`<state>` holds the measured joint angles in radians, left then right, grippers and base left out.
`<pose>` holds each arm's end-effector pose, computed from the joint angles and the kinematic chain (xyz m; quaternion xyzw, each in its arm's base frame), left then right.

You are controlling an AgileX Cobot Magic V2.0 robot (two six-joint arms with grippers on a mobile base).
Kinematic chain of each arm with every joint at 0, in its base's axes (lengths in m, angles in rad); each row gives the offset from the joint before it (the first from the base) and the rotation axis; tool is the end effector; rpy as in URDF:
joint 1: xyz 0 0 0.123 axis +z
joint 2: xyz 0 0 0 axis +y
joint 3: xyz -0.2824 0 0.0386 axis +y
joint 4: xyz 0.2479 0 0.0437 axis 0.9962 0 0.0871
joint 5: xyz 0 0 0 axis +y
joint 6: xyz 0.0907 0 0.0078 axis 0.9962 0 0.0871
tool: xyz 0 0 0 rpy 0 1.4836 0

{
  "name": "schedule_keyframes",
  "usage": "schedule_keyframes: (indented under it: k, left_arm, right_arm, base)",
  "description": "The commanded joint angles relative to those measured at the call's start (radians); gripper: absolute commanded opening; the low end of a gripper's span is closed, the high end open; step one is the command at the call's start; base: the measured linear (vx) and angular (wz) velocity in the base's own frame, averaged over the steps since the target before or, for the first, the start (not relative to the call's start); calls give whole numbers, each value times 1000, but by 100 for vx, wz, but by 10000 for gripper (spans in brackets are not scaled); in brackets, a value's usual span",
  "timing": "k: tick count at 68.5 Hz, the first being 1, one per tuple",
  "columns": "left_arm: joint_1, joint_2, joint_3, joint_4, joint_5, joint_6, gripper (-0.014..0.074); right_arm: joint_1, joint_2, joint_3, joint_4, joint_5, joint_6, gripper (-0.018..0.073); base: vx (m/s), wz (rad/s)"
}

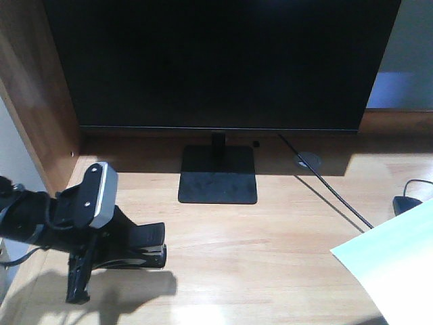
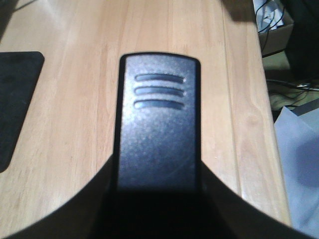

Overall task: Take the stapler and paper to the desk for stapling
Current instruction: 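Lower the black stapler with the left gripper onto the desk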

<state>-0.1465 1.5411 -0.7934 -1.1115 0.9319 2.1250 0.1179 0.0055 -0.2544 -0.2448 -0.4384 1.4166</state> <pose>0.2522 -0.1035 0.2111 0.6358 0.6474 -0.2384 0.3460 0.0117 0.0108 0.3291 0.1605 0.3613 0.5762 0.7153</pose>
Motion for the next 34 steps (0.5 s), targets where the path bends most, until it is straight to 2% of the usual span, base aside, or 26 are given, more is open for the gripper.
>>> schedule_keyframes:
  k: [1, 18, 34]
  left_arm:
    - [1, 48, -88, -93, 74, 21, -6]
    - [-19, 218, -216, -93, 95, 21, -6]
    - [-46, 323, -231, -93, 65, 21, -6]
  right_arm:
    - [-4, 16, -27, -5, -47, -13, -5]
    - [-4, 16, -27, -5, -47, -13, -5]
    - [-4, 16, -27, -5, -47, -13, -5]
  base:
    - [0, 0]
    - [0, 0]
    - [0, 0]
